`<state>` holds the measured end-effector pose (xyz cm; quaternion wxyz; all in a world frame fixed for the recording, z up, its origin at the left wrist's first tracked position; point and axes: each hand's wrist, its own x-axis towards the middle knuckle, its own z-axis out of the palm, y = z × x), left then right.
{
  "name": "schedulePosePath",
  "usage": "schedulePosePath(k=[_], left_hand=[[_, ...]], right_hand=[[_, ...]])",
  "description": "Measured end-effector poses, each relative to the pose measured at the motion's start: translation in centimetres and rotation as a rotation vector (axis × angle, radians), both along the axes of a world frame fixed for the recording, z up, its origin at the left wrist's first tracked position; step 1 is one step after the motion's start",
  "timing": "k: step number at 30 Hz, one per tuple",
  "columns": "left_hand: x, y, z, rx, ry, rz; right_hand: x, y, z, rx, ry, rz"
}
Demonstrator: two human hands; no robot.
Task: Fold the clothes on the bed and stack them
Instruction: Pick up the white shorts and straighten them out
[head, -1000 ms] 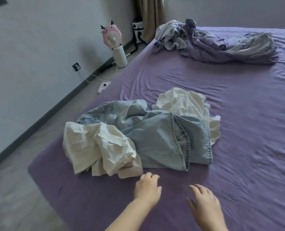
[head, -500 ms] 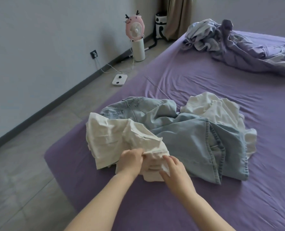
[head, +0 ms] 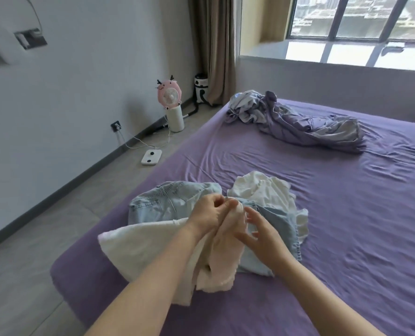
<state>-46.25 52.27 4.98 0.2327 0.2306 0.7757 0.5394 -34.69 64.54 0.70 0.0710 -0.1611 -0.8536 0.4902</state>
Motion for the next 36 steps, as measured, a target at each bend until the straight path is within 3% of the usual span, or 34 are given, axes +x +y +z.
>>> schedulePosePath(k=[6, 10, 13, 17, 19, 29, 36], left_hand=[[4.8, 5.4, 7.3, 0.243, -0.129, -0.015], [8.7, 8.7, 11.0, 0.251, -0.075, -0.071], [11.9, 11.5, 13.0, 0.221, 0.007, -0.115], [16.6, 15.8, 15.1, 0.118, 0.311, -0.182], [19.3, 17.5, 16.0, 0.115, 0.374, -0.209], [32.3, 25.1, 15.8, 0.348, -0.18, -0.213], [39.0, 26.6, 13.8, 0.211, -0.232, -0.274]], right_hand=[[6.7, 5.4, 6.1, 0.084, 0.09, -0.215], [12.7, 10.4, 10.8, 0.111, 0.163, -0.312], [17.1, 13.4, 14.9, 0.107, 0.178, -0.316], [22.8, 16.6, 18.3, 0.186, 0.198, -0.375], [25.6, 17.7, 19.3, 0.245, 0.21, -0.427], [37.4, 20.0, 19.3, 0.318, 0.234, -0.659], [39.3, 15.5, 17.7, 0.122, 0.171, -0.544]])
